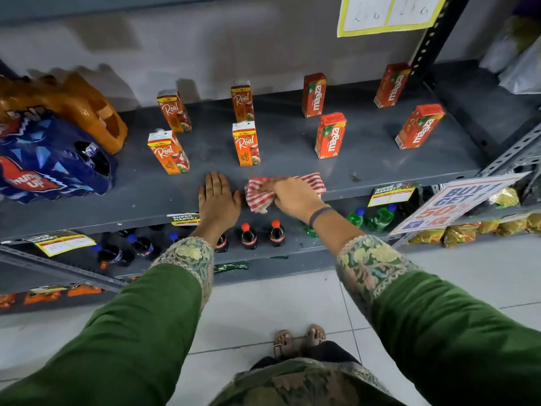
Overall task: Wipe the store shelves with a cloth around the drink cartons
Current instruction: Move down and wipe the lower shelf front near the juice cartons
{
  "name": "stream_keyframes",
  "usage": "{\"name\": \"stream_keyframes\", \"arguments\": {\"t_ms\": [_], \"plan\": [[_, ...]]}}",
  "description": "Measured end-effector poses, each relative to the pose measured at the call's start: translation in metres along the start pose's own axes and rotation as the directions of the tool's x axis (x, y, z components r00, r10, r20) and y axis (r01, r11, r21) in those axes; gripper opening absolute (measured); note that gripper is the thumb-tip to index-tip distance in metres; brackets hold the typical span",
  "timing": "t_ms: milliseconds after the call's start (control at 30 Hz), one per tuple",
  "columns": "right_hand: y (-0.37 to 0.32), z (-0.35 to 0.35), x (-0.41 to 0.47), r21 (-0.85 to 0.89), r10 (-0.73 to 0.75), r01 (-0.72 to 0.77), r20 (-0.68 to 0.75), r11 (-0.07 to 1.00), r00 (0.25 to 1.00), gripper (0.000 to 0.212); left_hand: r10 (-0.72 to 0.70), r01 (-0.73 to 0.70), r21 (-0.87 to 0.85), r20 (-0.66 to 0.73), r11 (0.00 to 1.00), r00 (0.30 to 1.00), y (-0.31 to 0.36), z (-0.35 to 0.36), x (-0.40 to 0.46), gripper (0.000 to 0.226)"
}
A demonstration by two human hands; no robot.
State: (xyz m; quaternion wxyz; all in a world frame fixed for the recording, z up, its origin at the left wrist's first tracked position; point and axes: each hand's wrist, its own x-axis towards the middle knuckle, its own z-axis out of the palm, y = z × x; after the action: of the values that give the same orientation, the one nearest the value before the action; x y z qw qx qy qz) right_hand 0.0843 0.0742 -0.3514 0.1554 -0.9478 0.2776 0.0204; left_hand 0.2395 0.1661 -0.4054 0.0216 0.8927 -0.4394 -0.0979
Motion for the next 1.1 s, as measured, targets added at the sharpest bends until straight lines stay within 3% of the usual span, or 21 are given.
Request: {"name": "stream_keyframes", "arguments": {"t_ms": [167, 233, 300, 433, 533, 600, 700, 800, 867, 1000, 1100], "plan": [[0.031, 0.006, -0.052, 0.041, -0.021, 0.016, 0.122, 0.999, 0.992, 0.038, -0.088, 0.083, -0.044, -0.104, 0.996, 0.991, 0.025, 0.003, -0.013, 0.065], [0.049, 0.008, -0.077, 0.125, 0.077, -0.092, 0.115, 0.988, 0.99, 0.031, -0.054, 0.047, -0.052, -0.155, 0.998, 0.986, 0.052, 0.007, -0.023, 0.067], [0.07, 0.004, -0.098, 0.295, 0.237, -0.224, -0.007, 0.929, 0.972, 0.021, 0.027, -0.036, -0.057, -0.158, 0.998, 0.987, 0.087, 0.014, -0.029, 0.067], [0.13, -0.031, -0.125, 0.444, 0.558, -0.408, -0.288, 0.798, 0.779, 0.019, 0.112, -0.126, -0.1, -0.135, 0.987, 0.985, 0.161, 0.019, -0.027, 0.066], [0.184, -0.063, -0.136, 0.436, 0.678, -0.52, -0.439, 0.734, 0.589, 0.02, 0.04, -0.057, -0.136, -0.122, 0.989, 0.992, 0.202, 0.015, -0.014, 0.066], [0.217, -0.08, -0.139, 0.404, 0.701, -0.577, -0.486, 0.71, 0.522, 0.021, -0.064, 0.048, -0.157, -0.1, 0.986, 0.993, 0.218, 0.014, -0.004, 0.064], [0.253, -0.088, -0.131, 0.268, 0.7, -0.659, -0.425, 0.703, 0.574, 0.022, -0.2, 0.187, -0.164, -0.066, 0.969, 0.978, 0.228, 0.019, 0.004, 0.062], [0.263, -0.079, -0.118, 0.141, 0.678, -0.671, -0.296, 0.728, 0.673, 0.02, -0.219, 0.204, -0.129, -0.118, 0.971, 0.969, 0.231, 0.029, 0.006, 0.063], [0.249, -0.066, -0.11, 0.036, 0.599, -0.612, -0.257, 0.79, 0.758, 0.02, -0.209, 0.196, -0.107, -0.125, 0.975, 0.97, 0.227, 0.031, 0.008, 0.063], [0.212, -0.048, -0.103, -0.161, 0.287, -0.318, -0.192, 0.934, 0.938, 0.02, -0.206, 0.201, -0.061, -0.094, 0.978, 0.974, 0.225, 0.032, 0.011, 0.063], [0.218, -0.058, -0.107, -0.06, 0.292, -0.315, -0.249, 0.947, 0.924, 0.015, -0.205, 0.202, -0.042, -0.063, 0.978, 0.977, 0.226, 0.031, 0.011, 0.064]]}}
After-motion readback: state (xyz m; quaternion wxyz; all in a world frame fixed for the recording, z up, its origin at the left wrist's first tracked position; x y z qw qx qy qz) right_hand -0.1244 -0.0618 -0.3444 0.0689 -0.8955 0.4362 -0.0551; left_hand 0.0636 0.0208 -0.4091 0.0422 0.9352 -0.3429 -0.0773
